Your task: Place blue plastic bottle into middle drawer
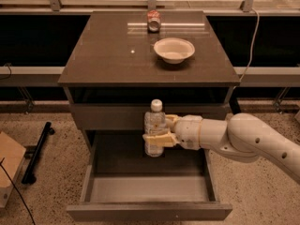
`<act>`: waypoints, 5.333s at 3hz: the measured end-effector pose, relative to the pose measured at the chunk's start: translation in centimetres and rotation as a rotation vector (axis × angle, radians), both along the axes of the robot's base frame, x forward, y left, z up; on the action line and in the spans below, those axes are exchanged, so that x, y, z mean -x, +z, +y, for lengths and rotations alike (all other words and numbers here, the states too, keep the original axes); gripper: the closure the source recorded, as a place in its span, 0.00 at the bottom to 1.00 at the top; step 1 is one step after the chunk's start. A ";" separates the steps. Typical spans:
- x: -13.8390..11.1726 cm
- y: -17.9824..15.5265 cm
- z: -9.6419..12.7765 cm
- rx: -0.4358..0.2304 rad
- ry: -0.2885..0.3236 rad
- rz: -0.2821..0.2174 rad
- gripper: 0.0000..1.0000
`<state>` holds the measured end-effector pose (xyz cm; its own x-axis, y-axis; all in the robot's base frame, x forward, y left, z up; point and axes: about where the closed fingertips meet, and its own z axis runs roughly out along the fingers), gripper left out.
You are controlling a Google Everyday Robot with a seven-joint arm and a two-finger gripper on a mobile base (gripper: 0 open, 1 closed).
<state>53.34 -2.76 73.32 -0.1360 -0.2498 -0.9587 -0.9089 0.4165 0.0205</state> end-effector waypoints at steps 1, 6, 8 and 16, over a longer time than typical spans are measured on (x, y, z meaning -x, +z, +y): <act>-0.5 -3.6 -1.3 0.007 0.009 -0.008 1.00; -1.6 -15.4 -1.0 0.027 -0.049 -0.051 1.00; -2.2 -21.6 -2.8 0.033 -0.140 -0.043 1.00; -0.7 -29.7 -5.1 0.088 -0.251 0.069 0.00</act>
Offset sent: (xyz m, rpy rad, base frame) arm 0.0043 -0.0116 -0.0314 -0.0078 -0.0081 0.0072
